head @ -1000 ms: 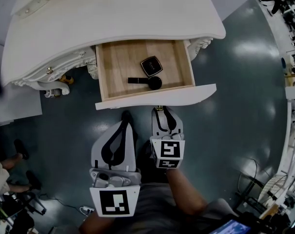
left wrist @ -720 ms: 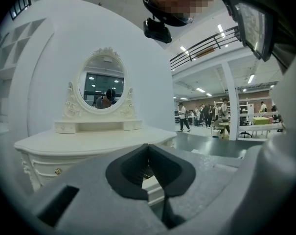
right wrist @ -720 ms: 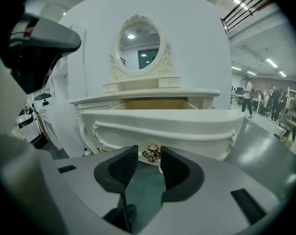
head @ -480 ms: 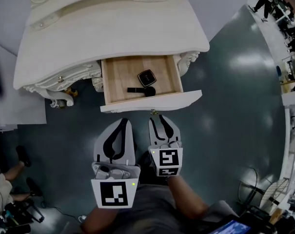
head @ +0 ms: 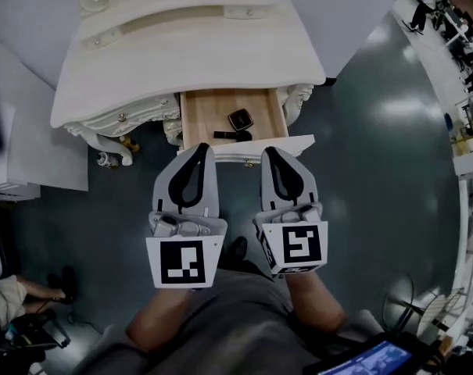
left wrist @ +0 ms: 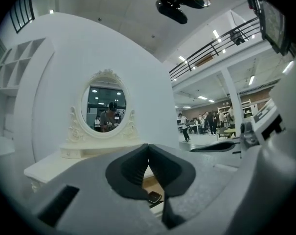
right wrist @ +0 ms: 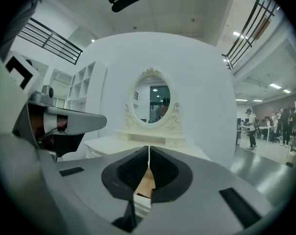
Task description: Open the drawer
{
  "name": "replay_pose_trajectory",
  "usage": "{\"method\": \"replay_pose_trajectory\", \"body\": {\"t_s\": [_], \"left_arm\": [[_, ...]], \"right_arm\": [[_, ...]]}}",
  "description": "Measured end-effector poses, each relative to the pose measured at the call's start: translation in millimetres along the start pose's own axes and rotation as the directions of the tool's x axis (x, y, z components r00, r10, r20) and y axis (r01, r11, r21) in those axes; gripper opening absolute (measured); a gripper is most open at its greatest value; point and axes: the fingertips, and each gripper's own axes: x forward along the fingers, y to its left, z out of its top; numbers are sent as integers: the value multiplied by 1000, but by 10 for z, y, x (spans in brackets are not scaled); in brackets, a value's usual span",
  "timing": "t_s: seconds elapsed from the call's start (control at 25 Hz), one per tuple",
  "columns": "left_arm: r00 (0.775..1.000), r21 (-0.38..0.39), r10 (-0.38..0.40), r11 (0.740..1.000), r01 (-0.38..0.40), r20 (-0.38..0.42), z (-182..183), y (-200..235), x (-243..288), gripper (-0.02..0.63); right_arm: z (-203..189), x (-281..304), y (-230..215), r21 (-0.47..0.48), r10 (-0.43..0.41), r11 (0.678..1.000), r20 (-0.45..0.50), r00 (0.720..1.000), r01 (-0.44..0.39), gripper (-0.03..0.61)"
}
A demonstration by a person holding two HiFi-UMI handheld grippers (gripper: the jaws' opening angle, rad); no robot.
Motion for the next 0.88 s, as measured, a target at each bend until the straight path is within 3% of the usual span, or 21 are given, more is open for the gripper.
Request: {"method": "replay_pose_trajectory", "body": {"t_s": [0.12,0.28,0.88], "left_arm": [[1000,43,6,999,-7,30,161,-31,-89,15],[999,42,6,999,-8,39,212,-44,-111,15],[999,60,-2,998,0,37,147,-64,-126,15]], "right_arm": [[174,-122,44,-11,7,1000,35,999,-6,15],[273,-150,59,-22,6,1000,53,999,-5,14],[268,-183,37,-34,1,999,91,996,2,12]]}}
